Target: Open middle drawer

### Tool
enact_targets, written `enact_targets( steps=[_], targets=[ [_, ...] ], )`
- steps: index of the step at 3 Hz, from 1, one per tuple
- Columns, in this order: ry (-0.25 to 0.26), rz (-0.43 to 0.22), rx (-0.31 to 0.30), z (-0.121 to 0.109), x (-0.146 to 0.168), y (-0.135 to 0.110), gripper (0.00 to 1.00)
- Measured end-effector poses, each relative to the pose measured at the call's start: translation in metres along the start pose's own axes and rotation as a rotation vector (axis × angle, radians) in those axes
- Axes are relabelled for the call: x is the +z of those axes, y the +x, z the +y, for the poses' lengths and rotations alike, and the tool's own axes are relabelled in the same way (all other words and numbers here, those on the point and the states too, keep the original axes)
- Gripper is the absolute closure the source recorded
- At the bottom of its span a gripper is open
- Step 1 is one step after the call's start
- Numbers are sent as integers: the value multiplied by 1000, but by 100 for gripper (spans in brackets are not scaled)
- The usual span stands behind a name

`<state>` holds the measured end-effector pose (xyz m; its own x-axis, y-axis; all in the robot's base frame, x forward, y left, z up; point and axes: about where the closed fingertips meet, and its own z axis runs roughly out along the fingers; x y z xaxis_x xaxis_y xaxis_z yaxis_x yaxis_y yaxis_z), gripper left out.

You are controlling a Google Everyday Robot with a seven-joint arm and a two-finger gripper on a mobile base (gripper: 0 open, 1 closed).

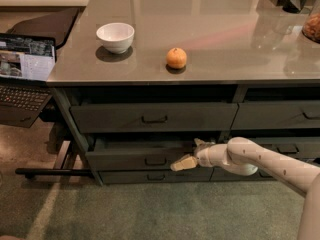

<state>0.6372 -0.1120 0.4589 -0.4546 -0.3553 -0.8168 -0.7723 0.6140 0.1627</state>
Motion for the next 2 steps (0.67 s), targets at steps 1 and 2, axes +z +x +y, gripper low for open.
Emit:
enact_targets(
  steps=[1, 2],
  targets=[
    [8, 82, -17, -7, 4, 14, 0],
    [14, 159, -43, -13, 0, 25, 0]
  ],
)
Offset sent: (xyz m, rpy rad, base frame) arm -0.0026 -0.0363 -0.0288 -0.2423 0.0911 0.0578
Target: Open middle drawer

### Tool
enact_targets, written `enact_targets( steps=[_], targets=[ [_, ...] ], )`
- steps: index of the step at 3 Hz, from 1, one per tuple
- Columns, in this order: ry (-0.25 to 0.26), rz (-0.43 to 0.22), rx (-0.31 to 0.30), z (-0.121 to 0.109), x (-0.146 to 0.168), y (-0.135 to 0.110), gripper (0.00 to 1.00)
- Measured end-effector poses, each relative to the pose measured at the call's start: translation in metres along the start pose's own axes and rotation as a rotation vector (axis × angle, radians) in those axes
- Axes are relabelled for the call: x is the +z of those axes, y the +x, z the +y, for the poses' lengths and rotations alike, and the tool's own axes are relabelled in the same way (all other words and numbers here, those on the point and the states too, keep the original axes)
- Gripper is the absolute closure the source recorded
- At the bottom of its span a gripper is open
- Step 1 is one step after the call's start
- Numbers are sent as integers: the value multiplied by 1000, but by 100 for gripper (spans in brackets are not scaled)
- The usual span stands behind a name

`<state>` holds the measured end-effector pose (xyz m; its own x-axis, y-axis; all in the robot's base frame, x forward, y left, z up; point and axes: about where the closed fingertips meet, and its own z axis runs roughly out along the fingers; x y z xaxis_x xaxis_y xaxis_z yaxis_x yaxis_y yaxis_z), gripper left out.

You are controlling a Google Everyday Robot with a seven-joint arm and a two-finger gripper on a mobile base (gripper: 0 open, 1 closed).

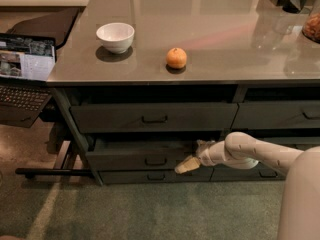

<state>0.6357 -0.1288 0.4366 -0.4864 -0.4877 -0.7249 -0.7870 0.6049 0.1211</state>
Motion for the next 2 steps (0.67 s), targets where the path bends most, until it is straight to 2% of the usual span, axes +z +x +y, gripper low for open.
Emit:
enact_targets(
  steps=[1, 2],
  targets=[
    [-12, 49, -13, -4, -2, 9, 4],
    [-27, 78, -17, -7, -7, 18, 22]
  ],
)
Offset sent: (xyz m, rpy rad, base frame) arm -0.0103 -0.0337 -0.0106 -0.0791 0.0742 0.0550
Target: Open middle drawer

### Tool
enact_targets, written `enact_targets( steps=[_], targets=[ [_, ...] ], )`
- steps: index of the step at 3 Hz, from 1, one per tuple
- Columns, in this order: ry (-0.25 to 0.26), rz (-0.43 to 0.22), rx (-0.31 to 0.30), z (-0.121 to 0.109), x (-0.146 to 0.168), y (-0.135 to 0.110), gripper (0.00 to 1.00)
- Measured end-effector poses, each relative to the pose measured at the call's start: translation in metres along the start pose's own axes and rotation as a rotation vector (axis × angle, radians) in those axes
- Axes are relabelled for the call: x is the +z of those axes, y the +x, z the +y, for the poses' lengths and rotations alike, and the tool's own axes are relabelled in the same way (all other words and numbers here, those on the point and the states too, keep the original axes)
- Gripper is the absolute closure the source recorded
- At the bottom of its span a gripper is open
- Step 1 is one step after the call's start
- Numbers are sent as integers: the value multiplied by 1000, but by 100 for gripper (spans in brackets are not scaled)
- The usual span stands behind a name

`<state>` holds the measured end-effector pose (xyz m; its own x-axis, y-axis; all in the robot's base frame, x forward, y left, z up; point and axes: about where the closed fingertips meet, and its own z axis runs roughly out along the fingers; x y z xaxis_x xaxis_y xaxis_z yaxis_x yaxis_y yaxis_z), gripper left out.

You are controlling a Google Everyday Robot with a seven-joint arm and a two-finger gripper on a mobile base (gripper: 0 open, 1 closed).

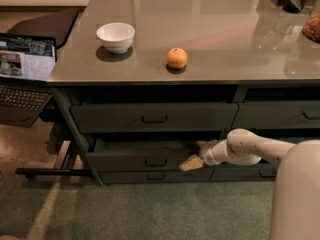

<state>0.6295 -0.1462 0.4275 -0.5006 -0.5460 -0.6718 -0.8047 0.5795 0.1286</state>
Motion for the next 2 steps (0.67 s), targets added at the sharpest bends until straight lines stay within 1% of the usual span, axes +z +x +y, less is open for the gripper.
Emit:
enact_targets(
  steps=[1, 2],
  targets=[
    [0, 0, 0, 1, -3, -3, 43],
    [0, 0, 0, 1, -5, -5, 41]
  ],
)
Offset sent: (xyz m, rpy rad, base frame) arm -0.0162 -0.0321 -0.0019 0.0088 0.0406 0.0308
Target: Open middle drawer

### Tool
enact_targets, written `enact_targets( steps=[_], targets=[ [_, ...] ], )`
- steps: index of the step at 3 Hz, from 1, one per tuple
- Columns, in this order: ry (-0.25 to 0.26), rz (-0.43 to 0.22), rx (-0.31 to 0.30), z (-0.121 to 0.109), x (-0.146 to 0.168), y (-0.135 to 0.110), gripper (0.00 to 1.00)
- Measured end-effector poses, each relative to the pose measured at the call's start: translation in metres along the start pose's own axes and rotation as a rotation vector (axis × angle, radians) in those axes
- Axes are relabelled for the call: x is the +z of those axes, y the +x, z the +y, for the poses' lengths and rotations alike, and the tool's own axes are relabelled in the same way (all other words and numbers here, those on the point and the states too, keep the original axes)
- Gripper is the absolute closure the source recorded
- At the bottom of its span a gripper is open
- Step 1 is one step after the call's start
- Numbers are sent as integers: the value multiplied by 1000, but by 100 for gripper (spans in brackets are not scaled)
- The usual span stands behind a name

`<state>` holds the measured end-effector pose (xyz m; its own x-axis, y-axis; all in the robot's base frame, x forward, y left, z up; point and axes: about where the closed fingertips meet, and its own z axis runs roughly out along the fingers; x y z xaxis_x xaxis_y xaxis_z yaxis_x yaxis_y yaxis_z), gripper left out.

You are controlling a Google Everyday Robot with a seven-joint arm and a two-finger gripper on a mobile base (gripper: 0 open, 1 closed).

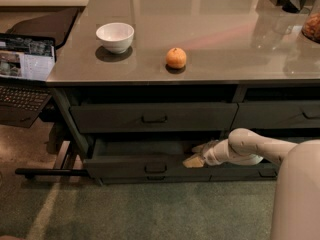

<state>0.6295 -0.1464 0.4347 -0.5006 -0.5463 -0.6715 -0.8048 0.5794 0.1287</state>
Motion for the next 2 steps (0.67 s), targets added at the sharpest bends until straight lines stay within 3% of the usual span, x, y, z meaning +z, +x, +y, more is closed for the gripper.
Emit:
enact_targets(
  steps=[1, 2],
  targets=[
    [-23, 9, -2, 0, -7, 13, 25],
    [-32, 10, -2, 2, -7, 13, 0]
  ],
)
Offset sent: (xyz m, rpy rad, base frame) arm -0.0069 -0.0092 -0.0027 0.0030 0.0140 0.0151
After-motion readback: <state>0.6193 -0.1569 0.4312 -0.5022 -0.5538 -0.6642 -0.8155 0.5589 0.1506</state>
